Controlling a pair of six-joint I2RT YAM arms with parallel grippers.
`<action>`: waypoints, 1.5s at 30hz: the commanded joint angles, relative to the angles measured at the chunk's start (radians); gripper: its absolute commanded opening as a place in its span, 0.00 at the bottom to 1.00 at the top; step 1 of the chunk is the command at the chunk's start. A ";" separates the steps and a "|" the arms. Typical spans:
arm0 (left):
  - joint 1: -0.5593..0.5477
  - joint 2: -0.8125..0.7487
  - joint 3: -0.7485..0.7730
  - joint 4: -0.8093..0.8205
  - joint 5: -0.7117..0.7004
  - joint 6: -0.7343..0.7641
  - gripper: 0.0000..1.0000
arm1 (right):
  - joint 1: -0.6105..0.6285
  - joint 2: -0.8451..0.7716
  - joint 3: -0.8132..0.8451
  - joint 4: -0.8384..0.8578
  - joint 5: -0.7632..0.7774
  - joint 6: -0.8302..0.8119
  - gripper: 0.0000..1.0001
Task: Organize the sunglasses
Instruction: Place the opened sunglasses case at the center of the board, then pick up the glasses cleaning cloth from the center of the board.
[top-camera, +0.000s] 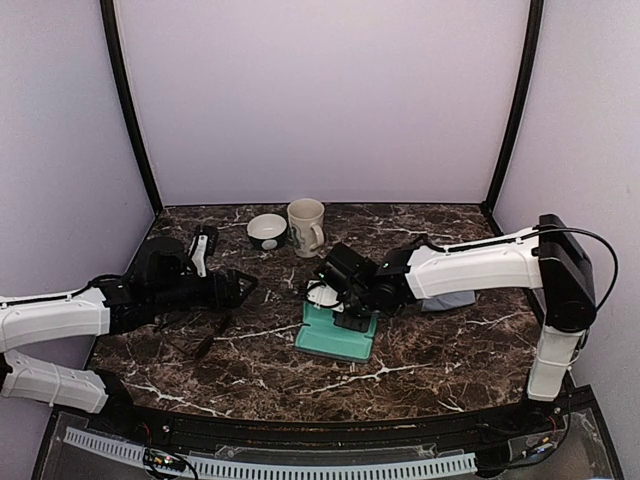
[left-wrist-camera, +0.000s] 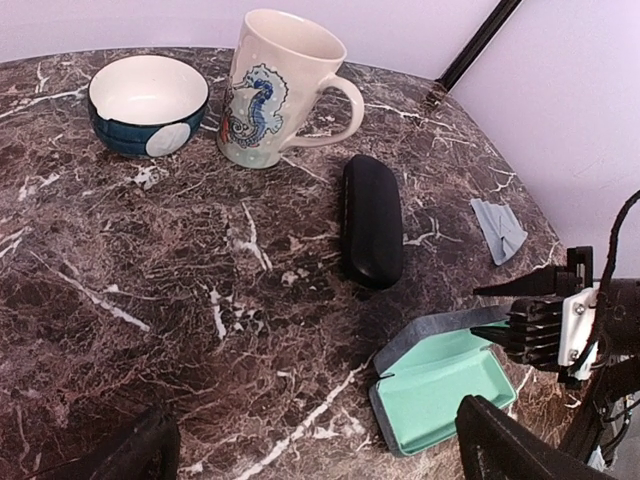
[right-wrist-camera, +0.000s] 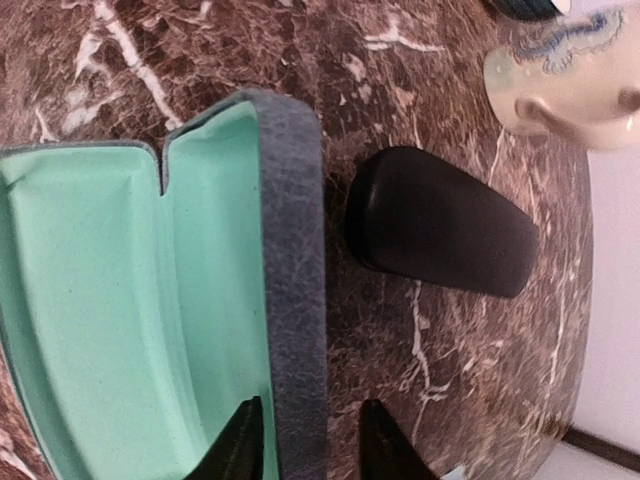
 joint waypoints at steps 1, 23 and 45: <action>0.004 0.020 -0.017 0.005 0.018 -0.008 0.99 | 0.006 -0.022 -0.002 0.050 0.028 0.026 0.43; 0.003 0.035 -0.024 0.071 0.082 -0.006 0.98 | -0.562 -0.459 -0.307 0.040 -0.231 0.624 0.65; 0.003 0.042 -0.027 0.090 0.146 0.016 0.91 | -0.992 -0.124 -0.345 0.178 -0.310 0.660 0.41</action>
